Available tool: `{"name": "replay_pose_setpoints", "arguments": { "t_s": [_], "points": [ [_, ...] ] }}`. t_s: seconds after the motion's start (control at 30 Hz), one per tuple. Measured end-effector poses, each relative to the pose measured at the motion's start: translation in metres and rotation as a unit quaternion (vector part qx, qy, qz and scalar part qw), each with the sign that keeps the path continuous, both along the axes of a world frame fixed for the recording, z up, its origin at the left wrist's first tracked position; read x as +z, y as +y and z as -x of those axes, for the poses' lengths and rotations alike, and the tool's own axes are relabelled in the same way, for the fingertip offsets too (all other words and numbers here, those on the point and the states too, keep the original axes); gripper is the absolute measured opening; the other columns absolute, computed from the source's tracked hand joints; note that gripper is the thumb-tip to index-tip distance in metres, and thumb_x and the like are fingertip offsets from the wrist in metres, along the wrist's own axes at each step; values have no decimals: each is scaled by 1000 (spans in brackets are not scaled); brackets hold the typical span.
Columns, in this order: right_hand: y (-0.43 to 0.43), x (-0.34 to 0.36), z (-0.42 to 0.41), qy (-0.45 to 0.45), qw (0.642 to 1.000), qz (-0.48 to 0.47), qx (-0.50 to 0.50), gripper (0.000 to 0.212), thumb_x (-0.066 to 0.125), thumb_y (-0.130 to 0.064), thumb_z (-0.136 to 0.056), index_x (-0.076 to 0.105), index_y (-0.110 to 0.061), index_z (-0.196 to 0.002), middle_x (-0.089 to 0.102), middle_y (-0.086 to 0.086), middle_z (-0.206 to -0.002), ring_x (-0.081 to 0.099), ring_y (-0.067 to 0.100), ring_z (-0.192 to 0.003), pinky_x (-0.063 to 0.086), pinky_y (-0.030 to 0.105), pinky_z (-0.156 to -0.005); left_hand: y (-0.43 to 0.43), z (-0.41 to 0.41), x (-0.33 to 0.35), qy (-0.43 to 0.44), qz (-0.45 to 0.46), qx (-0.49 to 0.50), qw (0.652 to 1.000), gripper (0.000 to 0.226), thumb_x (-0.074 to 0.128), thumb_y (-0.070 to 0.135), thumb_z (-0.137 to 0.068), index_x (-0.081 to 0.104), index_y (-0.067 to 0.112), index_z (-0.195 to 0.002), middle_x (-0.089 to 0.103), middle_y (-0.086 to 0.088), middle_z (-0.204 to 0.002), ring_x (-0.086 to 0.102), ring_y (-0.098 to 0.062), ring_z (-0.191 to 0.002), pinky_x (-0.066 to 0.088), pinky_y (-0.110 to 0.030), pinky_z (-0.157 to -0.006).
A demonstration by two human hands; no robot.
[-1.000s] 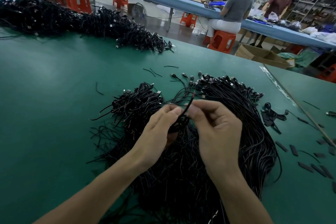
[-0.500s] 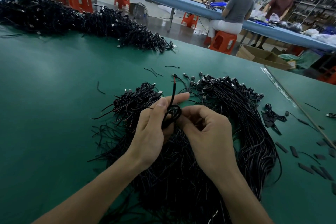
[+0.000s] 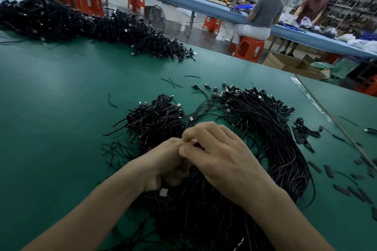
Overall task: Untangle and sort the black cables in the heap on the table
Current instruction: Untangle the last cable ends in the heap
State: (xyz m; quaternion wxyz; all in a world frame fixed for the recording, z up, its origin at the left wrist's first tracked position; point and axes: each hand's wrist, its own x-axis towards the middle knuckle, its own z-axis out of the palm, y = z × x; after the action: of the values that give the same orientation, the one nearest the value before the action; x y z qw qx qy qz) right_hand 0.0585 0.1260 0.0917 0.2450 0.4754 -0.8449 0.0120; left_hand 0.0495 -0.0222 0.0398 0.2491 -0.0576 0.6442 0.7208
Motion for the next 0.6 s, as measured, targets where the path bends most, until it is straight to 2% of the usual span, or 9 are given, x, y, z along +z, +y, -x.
{"name": "replay_pose_setpoints", "arguments": {
  "t_s": [0.07,0.13,0.2,0.3,0.4,0.47,0.53,0.6],
  "points": [
    [0,2,1,-58,998,-6,8,7,65,-7,-87,67,-13,-87,64,1,-97,57,20,-90,45,31,-78,-2,0,0,-50,0,-58,997,50,35,15,-93,42,24,-45,26,6,-46,17,-7,-37,13,-12,-36],
    [1,1,0,-136,991,11,-12,7,67,-5,-87,65,-12,-86,60,0,-95,54,20,-86,48,33,-75,-1,0,-1,-67,0,-74,995,52,31,12,-87,37,23,-37,24,7,-43,16,-6,-34,12,-11,-34],
    [1,-2,0,-209,975,55,-43,5,64,-9,-92,65,-13,-89,58,-2,-96,54,17,-88,49,33,-77,0,-1,-3,-62,-30,-63,996,51,32,21,-89,36,24,-39,24,7,-44,15,-6,-35,12,-12,-33],
    [5,-8,3,-315,933,142,-102,6,65,-17,-93,67,-21,-88,58,-10,-94,55,7,-89,46,25,-79,-3,-1,-9,-41,-101,-77,991,36,32,36,-86,38,27,-51,25,7,-52,14,-8,-40,15,-14,-34],
    [8,-9,5,-342,914,174,-135,8,70,-23,-89,68,-29,-84,58,-15,-88,55,2,-84,41,14,-73,-10,-1,-10,-32,-117,-155,980,22,48,43,-70,39,25,-61,26,8,-56,18,-6,-42,17,-15,-35],
    [9,-8,5,-359,907,174,-135,11,72,-23,-87,68,-31,-82,58,-16,-88,56,1,-84,43,14,-71,-15,-3,-9,-9,-86,-212,973,20,63,33,-63,49,22,-73,33,7,-58,24,-4,-42,20,-15,-36],
    [8,-7,3,-373,907,148,-131,12,70,-24,-88,65,-32,-83,55,-18,-92,56,1,-85,48,19,-73,-18,-5,-8,62,-3,-257,964,20,73,20,-68,63,27,-84,43,5,-66,34,-5,-47,26,-16,-38],
    [6,-5,1,-371,913,112,-130,12,68,-28,-90,60,-35,-95,55,-19,-94,56,0,-85,51,24,-76,-17,-8,-6,92,39,-277,956,19,74,16,-77,65,27,-89,45,-2,-74,37,-7,-51,30,-18,-40]
  ]
}}
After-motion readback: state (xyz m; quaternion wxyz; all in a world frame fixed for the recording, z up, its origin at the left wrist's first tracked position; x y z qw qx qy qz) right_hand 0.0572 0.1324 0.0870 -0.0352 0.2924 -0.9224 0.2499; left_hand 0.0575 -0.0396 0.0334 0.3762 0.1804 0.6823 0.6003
